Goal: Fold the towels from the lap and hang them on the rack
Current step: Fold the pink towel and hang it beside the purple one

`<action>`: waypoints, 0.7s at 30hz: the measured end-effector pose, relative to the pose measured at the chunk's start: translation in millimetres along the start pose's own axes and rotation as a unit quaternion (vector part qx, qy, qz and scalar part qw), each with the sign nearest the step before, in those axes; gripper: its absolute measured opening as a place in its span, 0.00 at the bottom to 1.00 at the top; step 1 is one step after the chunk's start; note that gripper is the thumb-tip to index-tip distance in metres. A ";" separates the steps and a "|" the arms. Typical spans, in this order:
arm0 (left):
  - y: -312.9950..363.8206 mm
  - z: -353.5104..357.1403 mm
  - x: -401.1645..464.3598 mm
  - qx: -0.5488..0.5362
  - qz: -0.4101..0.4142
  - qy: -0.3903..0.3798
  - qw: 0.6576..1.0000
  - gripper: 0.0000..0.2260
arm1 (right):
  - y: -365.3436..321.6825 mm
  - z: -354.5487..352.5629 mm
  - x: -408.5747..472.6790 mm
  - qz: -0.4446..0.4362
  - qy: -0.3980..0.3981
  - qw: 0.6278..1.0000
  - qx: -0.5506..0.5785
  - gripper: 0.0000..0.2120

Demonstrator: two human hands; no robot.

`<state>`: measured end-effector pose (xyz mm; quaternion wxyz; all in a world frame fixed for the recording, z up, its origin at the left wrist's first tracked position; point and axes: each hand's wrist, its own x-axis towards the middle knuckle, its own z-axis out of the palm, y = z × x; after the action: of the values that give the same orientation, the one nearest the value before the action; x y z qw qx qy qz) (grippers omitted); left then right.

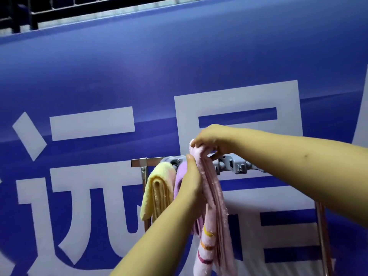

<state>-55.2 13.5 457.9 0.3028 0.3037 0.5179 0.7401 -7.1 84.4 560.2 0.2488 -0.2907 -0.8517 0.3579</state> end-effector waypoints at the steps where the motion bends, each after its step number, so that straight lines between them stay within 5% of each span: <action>1: -1.7 3.4 0.7 -0.012 -0.012 -0.003 1.000 0.21 | 0.7 2.3 1.8 0.004 -0.012 0.999 0.037 0.05; 5: -6.1 13.7 12.1 -0.033 -0.035 0.096 0.994 0.31 | 8.6 9.0 7.9 0.042 0.008 0.995 0.089 0.11; 9: -14.3 18.4 12.8 0.001 0.011 0.029 1.000 0.32 | 13.8 7.9 17.6 0.071 0.046 0.981 0.176 0.06; 16: -41.9 28.0 72.9 0.025 0.100 0.040 0.994 0.49 | 13.4 -23.0 34.9 0.080 0.134 0.927 0.340 0.19; 21: -23.1 41.1 35.1 0.188 0.234 0.031 0.953 0.28 | 21.2 -52.6 30.8 0.084 0.154 0.913 0.368 0.10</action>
<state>-43.0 70.6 452.2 0.0421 0.4448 0.5709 0.6888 11.1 141.8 583.5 0.4354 -0.3003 -0.5838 0.6160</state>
